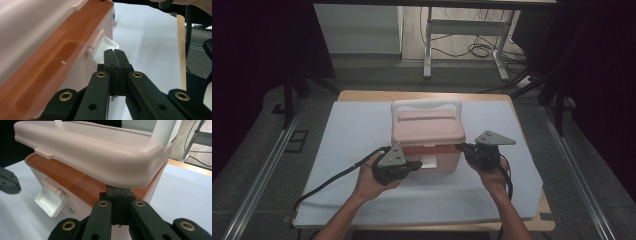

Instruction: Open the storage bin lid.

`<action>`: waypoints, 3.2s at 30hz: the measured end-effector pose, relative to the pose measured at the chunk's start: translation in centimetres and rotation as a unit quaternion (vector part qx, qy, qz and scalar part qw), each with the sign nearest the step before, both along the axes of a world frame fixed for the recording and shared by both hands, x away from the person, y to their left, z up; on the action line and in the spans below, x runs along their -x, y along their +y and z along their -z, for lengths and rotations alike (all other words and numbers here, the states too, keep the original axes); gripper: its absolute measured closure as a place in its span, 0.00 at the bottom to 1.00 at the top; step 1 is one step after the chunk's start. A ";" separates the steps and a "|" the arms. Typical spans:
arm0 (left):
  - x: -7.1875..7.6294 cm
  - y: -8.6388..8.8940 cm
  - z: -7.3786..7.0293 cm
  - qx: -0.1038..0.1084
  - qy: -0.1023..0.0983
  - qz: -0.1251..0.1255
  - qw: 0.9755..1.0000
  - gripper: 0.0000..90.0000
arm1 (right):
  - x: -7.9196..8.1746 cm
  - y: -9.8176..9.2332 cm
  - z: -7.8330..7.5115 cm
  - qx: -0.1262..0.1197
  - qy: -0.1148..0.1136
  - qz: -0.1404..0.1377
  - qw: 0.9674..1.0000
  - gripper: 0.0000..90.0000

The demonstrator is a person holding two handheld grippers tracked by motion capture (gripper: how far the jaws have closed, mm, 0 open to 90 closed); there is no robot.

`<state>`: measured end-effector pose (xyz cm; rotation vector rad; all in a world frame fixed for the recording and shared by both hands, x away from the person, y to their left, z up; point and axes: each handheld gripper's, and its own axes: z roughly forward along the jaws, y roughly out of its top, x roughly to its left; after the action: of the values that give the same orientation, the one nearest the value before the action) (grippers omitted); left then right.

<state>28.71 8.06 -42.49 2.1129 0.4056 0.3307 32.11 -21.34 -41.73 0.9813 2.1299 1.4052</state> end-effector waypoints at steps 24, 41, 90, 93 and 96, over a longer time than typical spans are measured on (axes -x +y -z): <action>-1.0 -2.6 1.6 -0.019 -0.031 -0.028 0.999 1.00 | -0.1 0.1 -0.1 0.000 -0.001 0.000 1.000 1.00; -1.2 -2.6 1.7 -0.021 -0.032 -0.022 0.999 1.00 | -0.3 0.2 -0.9 0.001 -0.006 0.002 1.000 1.00; -1.4 -2.2 1.5 -0.031 -0.033 -0.011 0.999 1.00 | -7.0 1.3 -8.1 0.024 -0.009 0.026 0.999 1.00; -1.4 -2.1 1.5 -0.030 -0.032 -0.011 0.999 1.00 | -7.7 1.4 -8.4 0.024 -0.010 0.028 0.999 1.00; -1.5 -2.1 1.5 -0.031 -0.034 -0.009 0.999 1.00 | -8.4 1.6 -8.7 0.026 -0.008 0.030 0.999 1.00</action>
<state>30.17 5.93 -44.00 2.1521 0.3784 0.4296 40.50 -19.71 -33.03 1.0025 2.0970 1.3194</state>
